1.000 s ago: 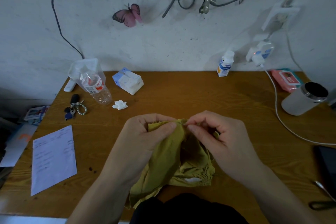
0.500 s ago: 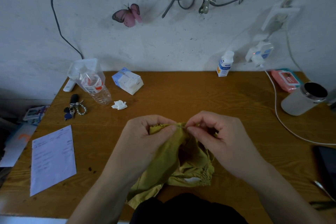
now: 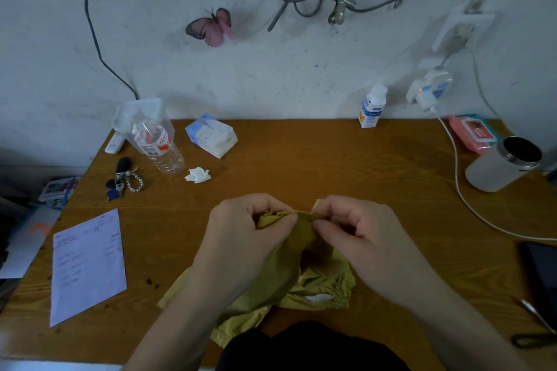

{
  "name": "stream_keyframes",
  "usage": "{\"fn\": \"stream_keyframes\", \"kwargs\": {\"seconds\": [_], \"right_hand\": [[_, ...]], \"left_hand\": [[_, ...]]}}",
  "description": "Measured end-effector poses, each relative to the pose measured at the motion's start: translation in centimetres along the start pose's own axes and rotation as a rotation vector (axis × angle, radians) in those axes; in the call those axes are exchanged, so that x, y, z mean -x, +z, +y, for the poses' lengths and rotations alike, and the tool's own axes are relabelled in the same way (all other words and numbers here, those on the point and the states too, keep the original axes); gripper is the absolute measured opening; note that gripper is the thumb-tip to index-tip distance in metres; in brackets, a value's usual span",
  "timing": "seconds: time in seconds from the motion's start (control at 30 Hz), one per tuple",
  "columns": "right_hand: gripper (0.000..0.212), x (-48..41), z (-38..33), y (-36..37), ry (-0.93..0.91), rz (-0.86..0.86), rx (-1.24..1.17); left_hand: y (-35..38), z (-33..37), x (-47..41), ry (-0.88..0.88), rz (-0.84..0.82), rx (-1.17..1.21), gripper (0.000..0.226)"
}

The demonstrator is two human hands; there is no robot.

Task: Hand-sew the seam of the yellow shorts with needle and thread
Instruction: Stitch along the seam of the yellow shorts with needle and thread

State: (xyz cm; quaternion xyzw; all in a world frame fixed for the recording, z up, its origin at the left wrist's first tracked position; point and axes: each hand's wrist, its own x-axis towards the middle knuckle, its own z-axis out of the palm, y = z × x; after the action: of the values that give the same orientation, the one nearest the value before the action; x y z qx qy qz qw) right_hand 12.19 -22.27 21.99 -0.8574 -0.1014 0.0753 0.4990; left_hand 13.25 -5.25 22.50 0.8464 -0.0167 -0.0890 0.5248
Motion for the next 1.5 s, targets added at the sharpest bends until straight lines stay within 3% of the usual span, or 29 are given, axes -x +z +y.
{"fn": "stream_keyframes", "kwargs": {"seconds": [0.23,0.5,0.8,1.03,1.2,1.4,1.5], "right_hand": [[0.012,0.4,-0.5,1.2,-0.091,0.123,0.383],[0.008,0.6,-0.3,1.8,-0.109,0.193,0.446],[0.014,0.7,0.1,0.8,-0.052,0.169,0.107],[0.018,0.6,0.0,-0.1,0.044,0.026,-0.221],[0.017,0.4,0.6,-0.8,0.109,-0.055,-0.317],[0.012,0.0,1.1,-1.7,0.194,-0.194,-0.51],[0.02,0.0,1.4,-1.9,0.219,-0.247,-0.59]], "left_hand": [[2.0,-0.2,1.0,0.215,0.256,-0.274,0.008],[2.8,-0.2,1.5,0.235,0.24,-0.256,0.009],[1.4,0.2,0.7,0.103,0.127,-0.026,0.015],[0.8,0.1,0.4,-0.011,0.063,0.07,0.008],[0.7,0.1,0.3,-0.044,0.007,0.133,0.006],[0.3,0.3,-0.1,-0.129,-0.189,0.314,0.009],[0.1,0.4,-0.2,-0.214,-0.305,0.449,0.013]]}}
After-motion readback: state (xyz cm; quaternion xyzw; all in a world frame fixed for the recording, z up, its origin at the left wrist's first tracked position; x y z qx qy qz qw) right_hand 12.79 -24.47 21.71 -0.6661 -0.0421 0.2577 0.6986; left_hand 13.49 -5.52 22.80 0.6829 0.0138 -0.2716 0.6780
